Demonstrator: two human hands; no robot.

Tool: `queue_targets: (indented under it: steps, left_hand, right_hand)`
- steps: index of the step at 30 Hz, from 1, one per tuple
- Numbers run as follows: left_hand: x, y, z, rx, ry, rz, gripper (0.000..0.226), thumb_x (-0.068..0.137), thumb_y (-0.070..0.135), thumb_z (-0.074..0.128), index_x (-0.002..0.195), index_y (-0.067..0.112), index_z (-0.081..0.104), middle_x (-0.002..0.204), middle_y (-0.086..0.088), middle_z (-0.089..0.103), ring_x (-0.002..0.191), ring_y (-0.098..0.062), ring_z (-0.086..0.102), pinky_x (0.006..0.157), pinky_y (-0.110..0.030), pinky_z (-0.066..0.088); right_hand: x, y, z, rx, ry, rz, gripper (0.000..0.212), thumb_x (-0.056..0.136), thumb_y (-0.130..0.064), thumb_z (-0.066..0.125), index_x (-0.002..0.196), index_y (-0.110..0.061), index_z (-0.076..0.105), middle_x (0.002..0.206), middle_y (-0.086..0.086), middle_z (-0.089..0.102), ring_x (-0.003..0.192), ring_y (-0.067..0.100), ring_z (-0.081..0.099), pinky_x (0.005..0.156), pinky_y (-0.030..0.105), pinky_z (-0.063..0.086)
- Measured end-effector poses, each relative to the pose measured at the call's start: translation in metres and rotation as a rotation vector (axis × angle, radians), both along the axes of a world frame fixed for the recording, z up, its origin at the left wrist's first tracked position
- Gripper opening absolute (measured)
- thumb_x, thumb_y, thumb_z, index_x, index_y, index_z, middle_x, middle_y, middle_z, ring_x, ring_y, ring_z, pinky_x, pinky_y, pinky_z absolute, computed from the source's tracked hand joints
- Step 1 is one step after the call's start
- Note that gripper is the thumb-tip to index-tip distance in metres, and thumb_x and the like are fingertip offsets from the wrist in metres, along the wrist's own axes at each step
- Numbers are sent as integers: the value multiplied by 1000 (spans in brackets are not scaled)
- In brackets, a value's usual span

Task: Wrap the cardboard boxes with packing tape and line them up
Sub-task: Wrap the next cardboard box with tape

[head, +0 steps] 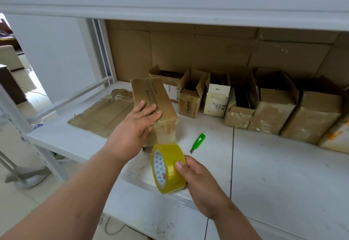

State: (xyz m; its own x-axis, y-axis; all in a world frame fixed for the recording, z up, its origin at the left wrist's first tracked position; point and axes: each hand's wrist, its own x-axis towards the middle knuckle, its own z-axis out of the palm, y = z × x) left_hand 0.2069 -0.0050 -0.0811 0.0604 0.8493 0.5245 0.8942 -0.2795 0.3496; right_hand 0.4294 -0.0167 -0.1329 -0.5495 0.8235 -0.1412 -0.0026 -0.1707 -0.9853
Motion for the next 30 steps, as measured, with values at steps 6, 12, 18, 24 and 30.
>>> queue_targets:
  steps: [6,12,18,24,30]
  left_hand:
    - [16,7,-10,143,1,274,49,86,-2,68,123,31,70,121,-17,46,111,-36,38,96,-46,41]
    - [32,-5,8,-48,79,388,53,95,18,55,140,45,49,97,-3,35,84,-23,44,74,-36,49]
    - [43,-13,13,-245,-110,403,57,96,51,45,149,55,23,107,0,41,100,-20,48,88,-34,44]
    - [52,-18,5,-364,-325,320,82,94,47,59,150,58,1,115,4,63,96,-13,57,82,-26,40]
    - [61,-18,0,-301,-585,269,88,93,31,66,149,57,5,103,10,60,94,-8,60,80,-23,47]
  right_hand:
    - [-3,8,3,35,-52,16,42,77,-17,64,118,-23,61,112,2,72,108,21,67,101,43,51]
    - [7,12,7,60,-105,74,35,92,2,60,122,-16,61,113,1,73,107,17,68,100,39,52]
    - [29,22,12,48,-76,71,35,69,-10,64,102,-16,74,99,1,77,98,15,70,89,25,51]
    - [32,70,-6,362,-638,-262,29,100,-14,49,116,-26,69,118,-3,63,89,16,62,74,20,48]
    - [22,105,-11,711,-1164,17,77,90,-8,45,156,-38,18,163,-10,13,143,23,24,112,40,26]
